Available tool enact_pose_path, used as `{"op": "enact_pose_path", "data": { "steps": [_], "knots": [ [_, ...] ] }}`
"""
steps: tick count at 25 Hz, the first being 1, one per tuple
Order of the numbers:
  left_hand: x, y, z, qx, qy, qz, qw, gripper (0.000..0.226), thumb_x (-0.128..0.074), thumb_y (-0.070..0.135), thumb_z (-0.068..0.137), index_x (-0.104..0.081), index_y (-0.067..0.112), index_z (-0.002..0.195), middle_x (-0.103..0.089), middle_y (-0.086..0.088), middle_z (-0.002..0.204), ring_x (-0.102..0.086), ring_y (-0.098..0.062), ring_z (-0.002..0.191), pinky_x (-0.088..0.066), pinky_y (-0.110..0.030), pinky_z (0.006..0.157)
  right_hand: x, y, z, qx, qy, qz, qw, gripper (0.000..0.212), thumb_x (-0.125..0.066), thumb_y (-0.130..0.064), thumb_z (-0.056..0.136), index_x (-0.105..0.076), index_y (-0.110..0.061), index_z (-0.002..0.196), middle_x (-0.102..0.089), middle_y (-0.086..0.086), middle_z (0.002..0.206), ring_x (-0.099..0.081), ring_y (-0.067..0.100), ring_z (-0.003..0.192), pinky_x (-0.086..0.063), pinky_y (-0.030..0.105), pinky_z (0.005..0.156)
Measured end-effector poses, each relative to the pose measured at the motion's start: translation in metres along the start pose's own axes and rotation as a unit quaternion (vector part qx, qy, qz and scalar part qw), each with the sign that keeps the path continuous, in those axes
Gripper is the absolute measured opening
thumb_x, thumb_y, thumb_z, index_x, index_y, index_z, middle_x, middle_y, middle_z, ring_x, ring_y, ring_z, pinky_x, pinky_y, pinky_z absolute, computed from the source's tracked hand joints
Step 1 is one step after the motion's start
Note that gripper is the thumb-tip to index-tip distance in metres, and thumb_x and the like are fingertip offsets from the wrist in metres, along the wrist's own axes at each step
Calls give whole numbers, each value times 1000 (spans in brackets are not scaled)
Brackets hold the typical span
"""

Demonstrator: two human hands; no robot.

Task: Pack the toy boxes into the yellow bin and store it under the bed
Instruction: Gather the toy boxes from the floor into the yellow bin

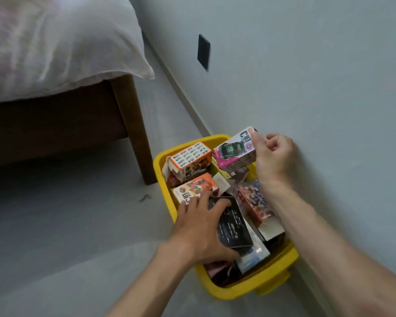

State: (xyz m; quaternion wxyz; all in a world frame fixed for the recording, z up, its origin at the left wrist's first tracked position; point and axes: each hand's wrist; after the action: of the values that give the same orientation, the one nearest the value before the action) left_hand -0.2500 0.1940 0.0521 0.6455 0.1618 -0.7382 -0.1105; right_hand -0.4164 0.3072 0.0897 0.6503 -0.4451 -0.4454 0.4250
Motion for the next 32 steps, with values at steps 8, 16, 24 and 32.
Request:
{"op": "enact_pose_path", "data": {
  "steps": [8,16,24,32],
  "knots": [
    [-16,-13,7,99,66,-74,990,97,-59,81,60,-22,46,142,-15,4,155,-22,-27,139,-33,-42,108,10,52,-3,-22,-149,-132,980,28,-58,-35,93,-57,-19,116,-66,1,104,-63,17,85,-43,25,62],
    [-5,-21,30,110,26,-6,994,85,-48,81,75,-29,44,149,-18,5,162,-19,-33,144,-26,-50,112,46,42,-25,11,-142,-75,987,21,-54,-43,98,-55,-26,112,-66,-9,93,-65,2,77,-42,7,41],
    [18,-35,27,17,-122,-102,987,69,-56,66,84,-28,53,145,-21,13,161,-28,-22,144,-28,-37,110,32,37,-28,-29,-151,-51,987,23,-56,-45,95,-59,-26,108,-68,-8,94,-70,12,84,-56,23,51],
    [14,-2,28,76,-17,-11,997,67,-61,77,57,-39,36,106,-42,1,132,-51,-32,114,-40,-52,97,32,42,-26,-26,-129,-65,989,26,-57,-47,92,-61,-27,107,-70,-2,97,-70,18,86,-59,34,62]
  ]
}}
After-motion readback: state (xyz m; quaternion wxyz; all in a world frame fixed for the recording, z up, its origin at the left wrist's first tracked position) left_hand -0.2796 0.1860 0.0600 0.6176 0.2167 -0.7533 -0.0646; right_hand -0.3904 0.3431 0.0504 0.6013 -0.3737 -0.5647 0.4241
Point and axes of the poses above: each hand's wrist, its own z-axis towards the middle knuckle, its own x-axis out of the back of the hand, y = z × x
